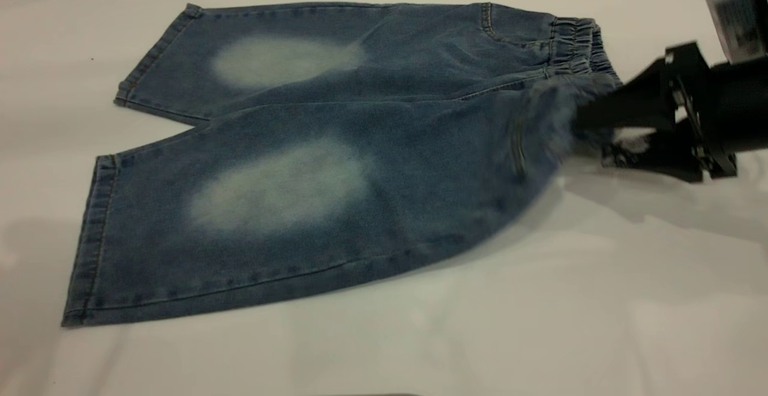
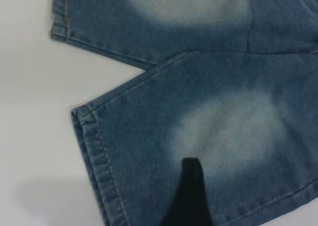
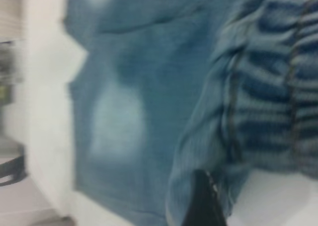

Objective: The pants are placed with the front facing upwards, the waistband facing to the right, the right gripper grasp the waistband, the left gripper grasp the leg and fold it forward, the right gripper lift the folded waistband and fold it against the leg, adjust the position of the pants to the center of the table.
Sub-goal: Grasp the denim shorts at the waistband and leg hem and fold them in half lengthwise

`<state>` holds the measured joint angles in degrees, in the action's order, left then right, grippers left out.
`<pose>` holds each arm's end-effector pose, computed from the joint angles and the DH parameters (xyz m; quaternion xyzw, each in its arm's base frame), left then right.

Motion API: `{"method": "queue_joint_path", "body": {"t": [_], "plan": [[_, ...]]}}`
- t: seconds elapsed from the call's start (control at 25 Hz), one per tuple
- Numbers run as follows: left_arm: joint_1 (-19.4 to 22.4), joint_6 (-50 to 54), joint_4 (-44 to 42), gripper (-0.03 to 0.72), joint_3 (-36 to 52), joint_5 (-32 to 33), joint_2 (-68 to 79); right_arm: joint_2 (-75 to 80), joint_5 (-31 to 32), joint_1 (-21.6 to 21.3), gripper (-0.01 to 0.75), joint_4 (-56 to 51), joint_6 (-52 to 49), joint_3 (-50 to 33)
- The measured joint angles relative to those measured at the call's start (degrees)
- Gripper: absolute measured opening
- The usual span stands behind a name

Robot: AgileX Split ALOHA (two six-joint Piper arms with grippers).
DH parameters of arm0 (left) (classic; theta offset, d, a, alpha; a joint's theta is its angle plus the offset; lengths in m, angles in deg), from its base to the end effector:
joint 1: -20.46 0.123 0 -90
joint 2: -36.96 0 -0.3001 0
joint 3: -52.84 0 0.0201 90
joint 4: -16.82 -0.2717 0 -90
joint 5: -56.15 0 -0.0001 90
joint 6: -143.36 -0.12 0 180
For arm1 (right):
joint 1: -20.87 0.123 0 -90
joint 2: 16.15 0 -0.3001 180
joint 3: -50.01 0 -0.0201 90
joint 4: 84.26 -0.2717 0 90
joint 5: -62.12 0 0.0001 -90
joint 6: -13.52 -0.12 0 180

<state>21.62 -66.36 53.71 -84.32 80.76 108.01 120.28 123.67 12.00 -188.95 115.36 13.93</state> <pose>0.2432 -0.0251 0.2344 0.0034 0.9145 -0.1275 0.3839 0.3188 0.0536 0.0100 0.0545 0.8477 0.4835 0.2113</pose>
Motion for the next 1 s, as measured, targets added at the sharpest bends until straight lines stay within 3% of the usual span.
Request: {"method": "queue_joint_path", "body": {"t": [0.28, 0.64, 0.88, 1.0], "plan": [[0.0, 0.0, 0.1, 0.579, 0.0, 0.1, 0.0, 0.0, 3.0, -4.4, 0.46, 0.2, -1.6, 0.1], [0.0, 0.0, 0.1, 0.579, 0.0, 0.1, 0.0, 0.0, 3.1, -4.6, 0.461, 0.1, -1.9, 0.1], [0.0, 0.0, 0.1, 0.579, 0.0, 0.2, 0.0, 0.0, -11.1, -4.6, 0.461, 0.1, -6.0, 0.1], [0.0, 0.0, 0.6, 0.579, 0.0, 0.2, 0.0, -0.1, -12.1, -4.6, 0.461, 0.2, -6.1, 0.8]]}}
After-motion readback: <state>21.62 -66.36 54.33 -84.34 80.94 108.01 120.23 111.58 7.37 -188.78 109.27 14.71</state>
